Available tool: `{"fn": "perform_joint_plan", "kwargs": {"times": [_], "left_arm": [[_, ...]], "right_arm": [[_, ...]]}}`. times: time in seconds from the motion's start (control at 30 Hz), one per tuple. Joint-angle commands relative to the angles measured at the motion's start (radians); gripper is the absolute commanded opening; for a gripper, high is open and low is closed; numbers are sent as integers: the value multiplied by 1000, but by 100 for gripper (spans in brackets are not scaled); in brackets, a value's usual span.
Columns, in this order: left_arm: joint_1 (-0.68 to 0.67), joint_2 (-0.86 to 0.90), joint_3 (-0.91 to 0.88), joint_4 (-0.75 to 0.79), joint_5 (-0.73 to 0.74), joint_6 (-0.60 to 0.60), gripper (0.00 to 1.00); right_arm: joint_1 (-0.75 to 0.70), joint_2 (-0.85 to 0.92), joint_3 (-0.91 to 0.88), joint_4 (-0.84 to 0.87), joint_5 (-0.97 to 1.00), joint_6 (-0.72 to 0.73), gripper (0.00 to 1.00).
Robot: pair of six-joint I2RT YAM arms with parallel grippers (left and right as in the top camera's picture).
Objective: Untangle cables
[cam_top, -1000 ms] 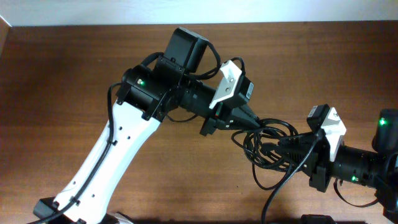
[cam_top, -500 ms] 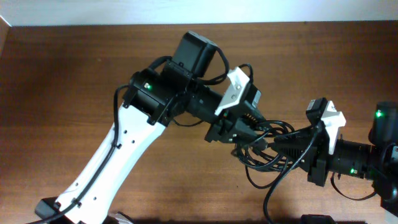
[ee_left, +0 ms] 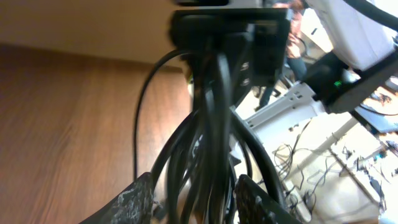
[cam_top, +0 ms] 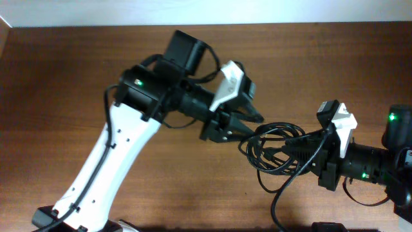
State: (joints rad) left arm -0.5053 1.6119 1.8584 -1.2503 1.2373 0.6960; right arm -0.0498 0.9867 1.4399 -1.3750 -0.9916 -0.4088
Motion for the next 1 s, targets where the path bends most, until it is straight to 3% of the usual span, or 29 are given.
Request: {"fn": "perform_joint_plan", "kwargs": {"times": [0.0, 0.17, 0.33, 0.83, 0.93, 0.97], "left_arm": [[61, -18, 13, -43, -7, 5, 44], [71, -18, 13, -73, -40, 5, 45], [69, -18, 12, -95, -57, 5, 34], [33, -17, 8, -104, -86, 6, 25], [32, -17, 8, -94, -85, 5, 18], [32, -17, 8, -93, -85, 6, 10]], "right_arm": [[3, -3, 7, 14, 13, 6, 4], [3, -3, 7, 45, -3, 6, 4], [3, -3, 7, 56, -29, 6, 4], [3, -3, 7, 151, -164, 59, 4], [3, -3, 7, 150, -164, 59, 4], [3, -3, 7, 150, -164, 59, 4]]}}
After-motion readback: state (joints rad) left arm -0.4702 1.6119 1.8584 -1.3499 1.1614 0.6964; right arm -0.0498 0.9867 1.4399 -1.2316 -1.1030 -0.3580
